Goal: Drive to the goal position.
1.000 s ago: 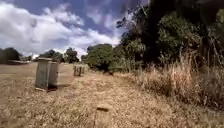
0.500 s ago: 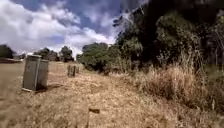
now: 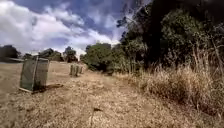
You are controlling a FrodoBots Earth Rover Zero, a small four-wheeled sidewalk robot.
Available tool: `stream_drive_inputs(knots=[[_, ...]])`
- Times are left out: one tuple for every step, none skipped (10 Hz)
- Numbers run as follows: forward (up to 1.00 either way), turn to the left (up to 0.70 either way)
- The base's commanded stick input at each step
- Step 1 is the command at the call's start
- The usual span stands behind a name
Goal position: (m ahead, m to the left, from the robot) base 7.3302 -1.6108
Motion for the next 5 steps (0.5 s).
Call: stream_drive_inputs(knots=[[0.70, 0.28], [0.70, 0.28], [0.70, 0.17], [0.70, 0.07], [0.70, 0.00]])
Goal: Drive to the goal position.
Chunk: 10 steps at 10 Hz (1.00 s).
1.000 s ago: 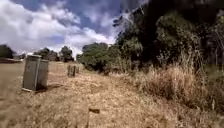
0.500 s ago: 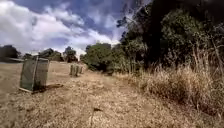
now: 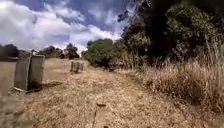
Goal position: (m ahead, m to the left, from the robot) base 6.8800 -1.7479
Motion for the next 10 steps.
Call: stream_drive_inputs(knots=[[0.70, 0.00], [0.70, 0.00], [0.70, 0.00], [0.70, 0.00], [0.70, 0.00], [0.70, 0.00], [0.70, 0.00], [0.70, 0.06], [0.70, 0.26], [0.70, 0.00]])
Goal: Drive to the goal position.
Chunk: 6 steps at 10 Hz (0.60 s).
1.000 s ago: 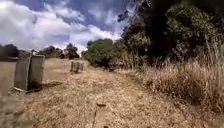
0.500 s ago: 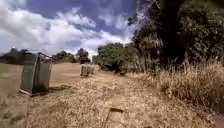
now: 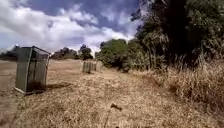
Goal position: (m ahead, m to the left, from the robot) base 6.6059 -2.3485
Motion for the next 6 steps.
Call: stream_drive_inputs(knots=[[0.70, 0.00], [0.70, 0.00], [0.70, -0.04], [0.70, -0.25], [0.70, -0.26], [0.70, -0.08]])
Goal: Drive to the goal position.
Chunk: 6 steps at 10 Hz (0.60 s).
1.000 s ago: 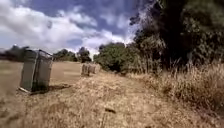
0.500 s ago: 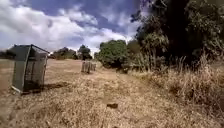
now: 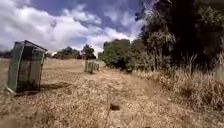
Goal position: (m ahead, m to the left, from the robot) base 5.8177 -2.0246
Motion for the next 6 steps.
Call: stream_drive_inputs(knots=[[0.70, 0.00], [0.70, 0.00], [0.70, 0.00], [0.70, 0.00], [0.70, 0.00], [0.70, 0.00]])
